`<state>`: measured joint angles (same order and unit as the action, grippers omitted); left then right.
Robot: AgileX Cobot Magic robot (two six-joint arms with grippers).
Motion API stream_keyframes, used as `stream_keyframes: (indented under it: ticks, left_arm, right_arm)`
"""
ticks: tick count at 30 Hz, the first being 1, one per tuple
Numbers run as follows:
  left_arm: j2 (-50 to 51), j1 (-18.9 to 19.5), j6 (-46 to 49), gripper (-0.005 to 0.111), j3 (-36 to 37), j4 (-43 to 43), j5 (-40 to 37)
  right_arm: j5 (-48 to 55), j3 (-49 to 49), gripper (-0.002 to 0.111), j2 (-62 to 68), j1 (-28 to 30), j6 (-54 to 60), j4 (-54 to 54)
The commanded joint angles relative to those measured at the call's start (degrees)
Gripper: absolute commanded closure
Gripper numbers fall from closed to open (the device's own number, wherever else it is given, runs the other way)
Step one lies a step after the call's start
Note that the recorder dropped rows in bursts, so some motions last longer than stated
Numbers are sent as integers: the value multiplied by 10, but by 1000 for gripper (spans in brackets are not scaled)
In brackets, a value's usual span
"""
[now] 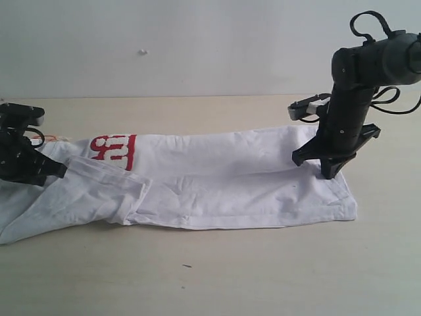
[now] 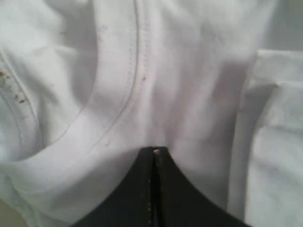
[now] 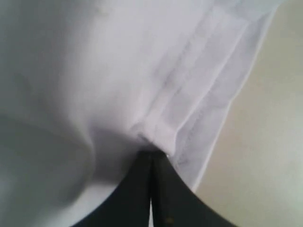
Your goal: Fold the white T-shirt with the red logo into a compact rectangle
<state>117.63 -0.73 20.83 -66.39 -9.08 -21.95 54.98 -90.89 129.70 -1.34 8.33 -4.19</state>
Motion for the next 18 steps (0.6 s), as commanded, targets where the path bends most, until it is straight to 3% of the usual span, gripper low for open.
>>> stream_keyframes:
  ticks: [1,9,18]
  left_arm:
    - [-10,-6,-4,107,3,7,-9]
    - [-21,-5,-4,107,3,3,4]
    - [-101,-5,-3,107,3,-46,5]
  right_arm:
    - [7,29,108,20,8,4,-10]
    - [46,53,108,-24,8,6,4]
    - [9,100,108,-119,8,6,-1]
